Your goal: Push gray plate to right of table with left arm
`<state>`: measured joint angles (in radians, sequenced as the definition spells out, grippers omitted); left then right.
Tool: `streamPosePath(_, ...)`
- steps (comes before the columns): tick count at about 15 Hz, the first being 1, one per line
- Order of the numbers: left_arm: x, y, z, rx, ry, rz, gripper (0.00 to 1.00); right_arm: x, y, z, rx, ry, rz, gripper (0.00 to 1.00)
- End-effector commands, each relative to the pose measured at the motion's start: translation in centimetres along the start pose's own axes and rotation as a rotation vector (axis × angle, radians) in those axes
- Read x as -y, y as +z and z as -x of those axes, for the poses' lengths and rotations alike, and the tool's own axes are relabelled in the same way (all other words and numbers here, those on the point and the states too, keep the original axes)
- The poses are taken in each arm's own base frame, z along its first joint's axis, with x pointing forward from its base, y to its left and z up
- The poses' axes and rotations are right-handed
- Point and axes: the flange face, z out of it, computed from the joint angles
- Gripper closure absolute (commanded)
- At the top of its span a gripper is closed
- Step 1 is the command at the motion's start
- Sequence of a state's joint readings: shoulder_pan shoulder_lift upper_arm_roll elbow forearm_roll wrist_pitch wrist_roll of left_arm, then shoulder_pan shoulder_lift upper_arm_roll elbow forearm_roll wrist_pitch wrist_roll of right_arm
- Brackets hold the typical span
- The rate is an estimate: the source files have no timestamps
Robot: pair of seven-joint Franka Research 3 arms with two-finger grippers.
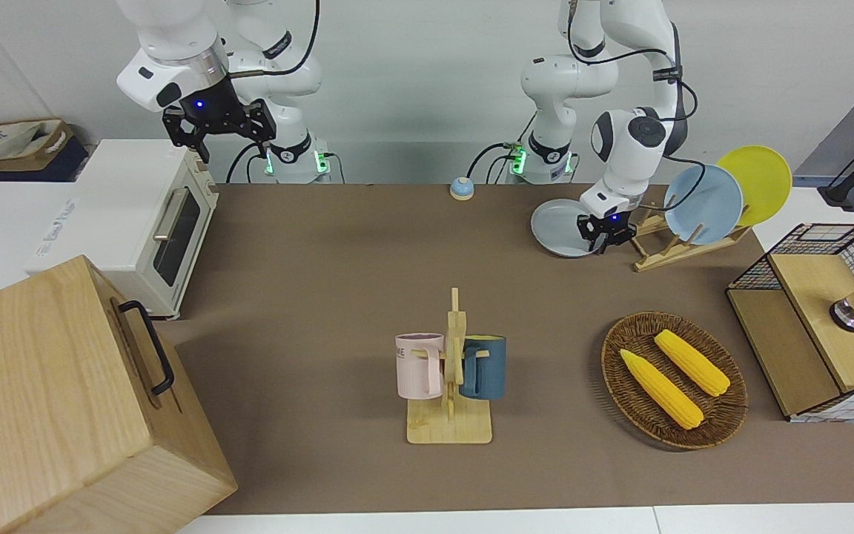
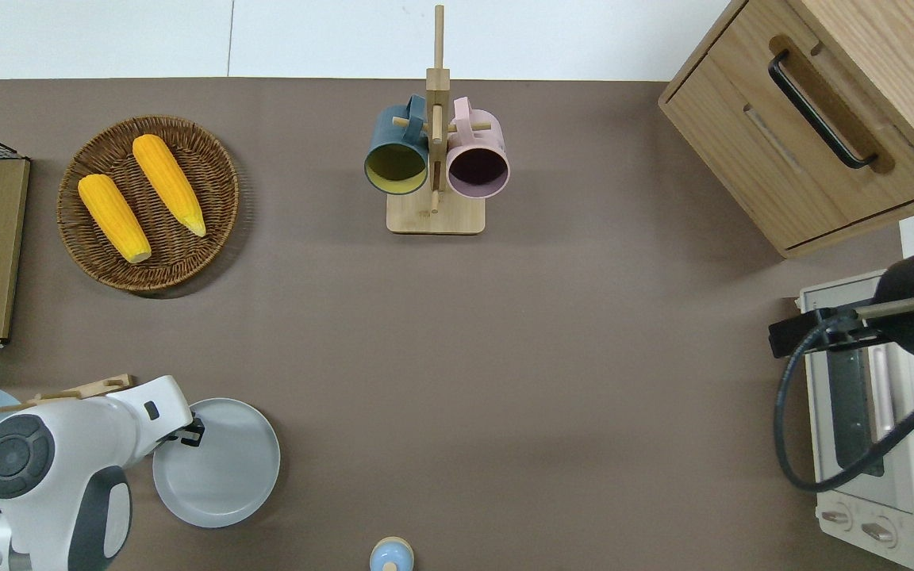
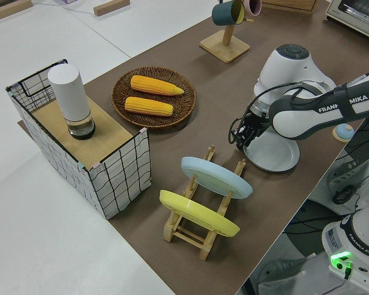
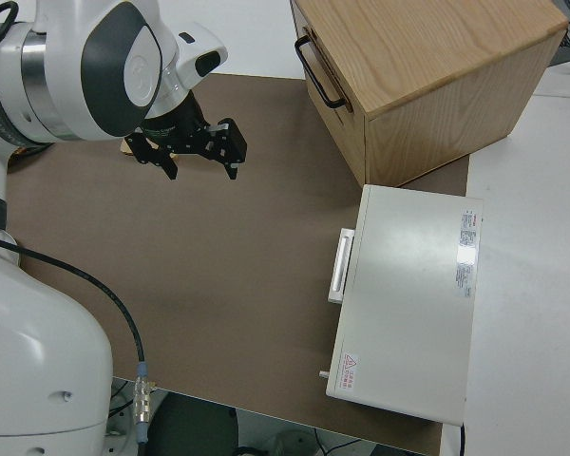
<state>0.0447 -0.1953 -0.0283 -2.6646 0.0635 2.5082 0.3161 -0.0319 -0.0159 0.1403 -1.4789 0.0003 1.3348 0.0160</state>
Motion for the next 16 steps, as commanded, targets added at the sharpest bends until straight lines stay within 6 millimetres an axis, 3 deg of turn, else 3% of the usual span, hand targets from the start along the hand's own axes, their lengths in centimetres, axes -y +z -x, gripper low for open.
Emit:
streamPosePath(1, 0.3, 0.5, 0.4, -0.01, 0.019, -0.016, 0.92, -0.1, -0.4, 0.3, 0.004, 0.015, -0.004, 0.017)
streamPosePath(3, 0.4, 0.4, 0.4, -0.01, 0.026, -0.016, 1.0, -0.1, -0.4, 0.3, 0.004, 0.015, -0.004, 0.017)
streamPosePath(12, 0.3, 0.2, 0.3, -0.014, 0.019, -0.018, 1.0, -0.1, -0.4, 0.3, 0.004, 0.013, -0.004, 0.017)
streamPosePath(16, -0.7, -0.2, -0.3, -0.016, -0.066, -0.018, 1.0, -0.1, -0.4, 0.3, 0.004, 0.013, -0.004, 0.017)
